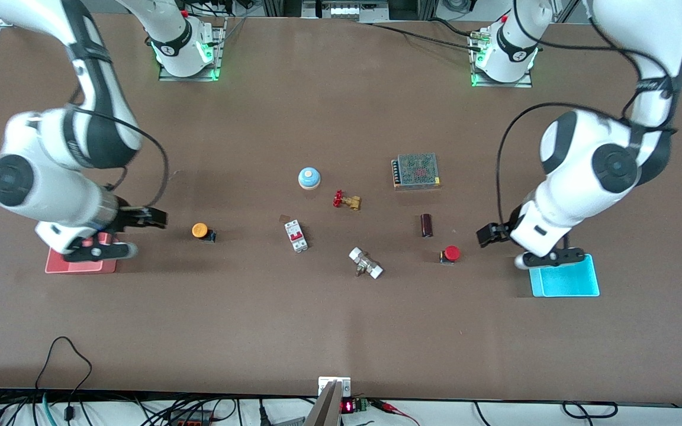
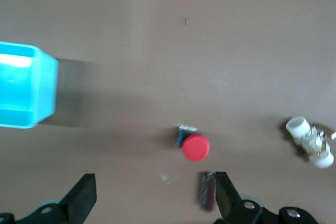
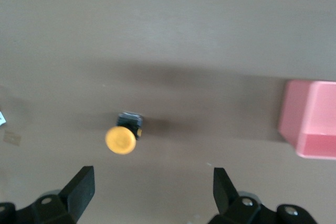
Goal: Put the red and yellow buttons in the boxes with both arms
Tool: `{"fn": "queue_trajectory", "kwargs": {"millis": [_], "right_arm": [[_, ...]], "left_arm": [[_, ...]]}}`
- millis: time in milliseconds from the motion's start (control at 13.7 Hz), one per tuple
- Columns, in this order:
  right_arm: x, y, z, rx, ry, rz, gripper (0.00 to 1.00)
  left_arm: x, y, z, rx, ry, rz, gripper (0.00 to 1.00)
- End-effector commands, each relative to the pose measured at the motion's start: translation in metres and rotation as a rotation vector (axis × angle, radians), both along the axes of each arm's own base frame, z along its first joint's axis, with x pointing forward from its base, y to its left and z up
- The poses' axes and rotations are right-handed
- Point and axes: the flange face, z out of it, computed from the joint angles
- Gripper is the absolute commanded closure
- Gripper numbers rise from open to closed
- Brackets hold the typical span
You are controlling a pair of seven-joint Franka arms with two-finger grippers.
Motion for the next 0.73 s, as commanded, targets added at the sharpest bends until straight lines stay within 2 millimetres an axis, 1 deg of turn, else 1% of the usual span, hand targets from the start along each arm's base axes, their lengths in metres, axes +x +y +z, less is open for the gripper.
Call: {"fn": "queue_trajectory", "kwargs": {"millis": [0, 146, 220, 293, 366, 439, 659], "right_arm": [[0.006, 0.02, -0.039, -0.004, 0.01, -0.01, 0.0], [0.008, 0.029, -0.065, -0.005, 0.014, -0.011, 0.0], [0.008, 0.03, -0.077, -0.008, 0.023, -0.009, 0.0], [0.007, 0.031, -0.086, -0.011, 0.033, -0.005, 0.0], [0.005, 0.032, -0.095, -0.014, 0.053, -0.001, 0.0], [0.001, 0.039, -0.105, -0.019, 0.071, 0.01, 0.0], [-0.005, 0.046, -0.124, -0.026, 0.1, 0.019, 0.0]], "left_arm": [[0.008, -0.026, -0.038, -0.016, -0.004, 0.067, 0.0], [0.008, -0.038, -0.07, -0.023, -0.003, 0.077, 0.0], [0.007, -0.042, -0.081, -0.023, 0.008, 0.076, 0.0], [0.005, -0.044, -0.093, -0.021, 0.026, 0.087, 0.0], [0.002, -0.051, -0.103, -0.016, 0.04, 0.082, 0.0], [-0.001, -0.056, -0.113, -0.012, 0.053, 0.076, 0.0], [-0.002, -0.06, -0.129, -0.003, 0.042, 0.073, 0.0]]}}
